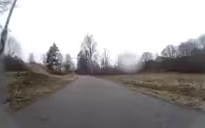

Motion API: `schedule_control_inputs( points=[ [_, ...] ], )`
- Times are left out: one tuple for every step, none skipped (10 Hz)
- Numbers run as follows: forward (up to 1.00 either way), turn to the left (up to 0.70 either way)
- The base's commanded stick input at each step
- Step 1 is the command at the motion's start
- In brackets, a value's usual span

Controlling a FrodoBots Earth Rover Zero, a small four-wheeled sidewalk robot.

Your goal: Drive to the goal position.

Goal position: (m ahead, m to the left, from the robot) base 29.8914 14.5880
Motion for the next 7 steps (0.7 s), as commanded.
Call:
schedule_control_inputs(
  points=[
    [0.7, 0.0],
    [0.7, 0.0],
    [0.7, 0.0],
    [0.7, 0.0],
    [0.7, 0.0],
    [0.7, 0.0],
    [0.7, 0.0]
  ],
)
